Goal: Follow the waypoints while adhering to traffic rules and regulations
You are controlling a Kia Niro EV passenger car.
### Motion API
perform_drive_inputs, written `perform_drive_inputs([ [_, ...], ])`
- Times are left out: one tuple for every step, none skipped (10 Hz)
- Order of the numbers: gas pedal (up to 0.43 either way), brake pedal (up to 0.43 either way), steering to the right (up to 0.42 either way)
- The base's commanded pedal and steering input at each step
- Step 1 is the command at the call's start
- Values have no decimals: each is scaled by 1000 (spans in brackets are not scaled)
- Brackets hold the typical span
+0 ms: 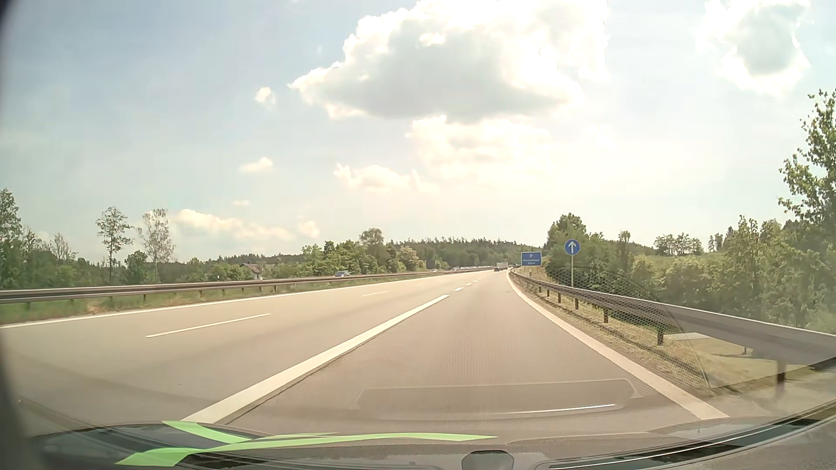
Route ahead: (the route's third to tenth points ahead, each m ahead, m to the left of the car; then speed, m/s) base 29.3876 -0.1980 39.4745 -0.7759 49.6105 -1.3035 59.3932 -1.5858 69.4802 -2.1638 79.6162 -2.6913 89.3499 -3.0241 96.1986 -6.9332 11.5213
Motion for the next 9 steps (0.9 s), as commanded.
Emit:
perform_drive_inputs([
  [370, 0, 27],
  [370, 0, 25],
  [370, 0, 22],
  [370, 0, 20],
  [370, 0, 20],
  [370, 0, 20],
  [358, 0, 20],
  [358, 0, 20],
  [358, 0, 20],
])
